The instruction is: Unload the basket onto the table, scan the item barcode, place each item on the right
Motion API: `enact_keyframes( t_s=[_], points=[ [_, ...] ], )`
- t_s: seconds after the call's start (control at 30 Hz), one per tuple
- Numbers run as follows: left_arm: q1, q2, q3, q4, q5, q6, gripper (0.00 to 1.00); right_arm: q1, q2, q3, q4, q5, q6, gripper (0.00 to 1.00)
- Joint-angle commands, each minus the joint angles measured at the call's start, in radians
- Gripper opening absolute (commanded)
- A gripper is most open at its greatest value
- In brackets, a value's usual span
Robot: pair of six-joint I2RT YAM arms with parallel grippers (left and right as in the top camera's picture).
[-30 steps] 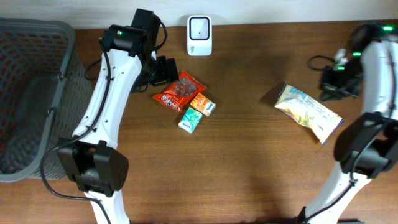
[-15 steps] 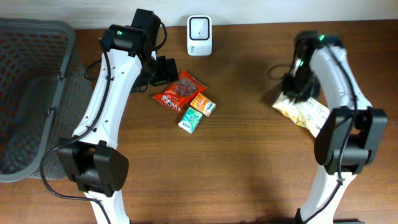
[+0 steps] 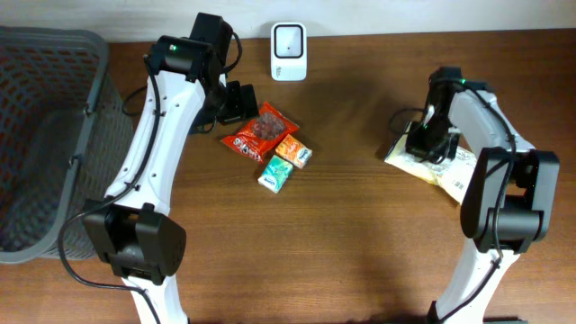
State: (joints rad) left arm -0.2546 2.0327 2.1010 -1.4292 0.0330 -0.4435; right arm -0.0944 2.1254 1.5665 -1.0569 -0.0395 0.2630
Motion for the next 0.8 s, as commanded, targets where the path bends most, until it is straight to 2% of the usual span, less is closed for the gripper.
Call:
enact_keyframes(
  t_s=[0.0, 0.13, 0.2, 0.27, 0.33, 0.37, 0.57, 0.63, 0.67, 0.73, 0.77],
  points=[
    [0.0, -0.023, 0.014, -0.001, -0.007, -0.012, 0.99, 0.012, -0.006, -0.041, -0.027, -0.119, 0.008, 0.04],
    [0.0, -0.023, 0.014, -0.001, -0.007, -0.012, 0.99, -0.003, -0.048, 0.175, -0.256, -0.077, -0.023, 0.05],
    [0.0, -0.023, 0.014, -0.001, -0.007, -0.012, 0.99, -0.019, -0.053, 0.332, -0.399, 0.059, -0.022, 0.16],
    [0.0, -0.023, 0.014, -0.001, -0.006, -0.012, 0.99, -0.034, -0.053, 0.371, -0.424, 0.147, -0.019, 0.16],
    [0.0, -0.023, 0.014, -0.001, -0.007, -0.012, 0.99, -0.049, -0.047, 0.337, -0.422, 0.153, -0.018, 0.15],
    [0.0, -0.023, 0.014, -0.001, -0.007, -0.012, 0.99, -0.055, -0.042, 0.296, -0.404, 0.153, -0.01, 0.15],
    [0.0, -0.023, 0.014, -0.001, -0.007, -0.012, 0.99, -0.056, -0.041, -0.106, -0.001, 0.114, 0.008, 0.15],
    [0.0, -0.023, 0.014, -0.001, -0.007, -0.012, 0.99, -0.054, -0.041, -0.187, 0.093, 0.031, -0.029, 0.14],
    [0.0, -0.023, 0.014, -0.001, -0.007, -0.012, 0.99, -0.044, -0.041, -0.203, 0.125, -0.065, -0.071, 0.09],
    [0.0, -0.023, 0.014, -0.001, -0.007, -0.012, 0.99, -0.003, -0.042, -0.169, 0.167, -0.164, -0.075, 0.09],
    [0.0, -0.023, 0.014, -0.001, -0.007, -0.012, 0.99, 0.026, -0.042, -0.138, 0.189, -0.201, -0.075, 0.13]
  ],
)
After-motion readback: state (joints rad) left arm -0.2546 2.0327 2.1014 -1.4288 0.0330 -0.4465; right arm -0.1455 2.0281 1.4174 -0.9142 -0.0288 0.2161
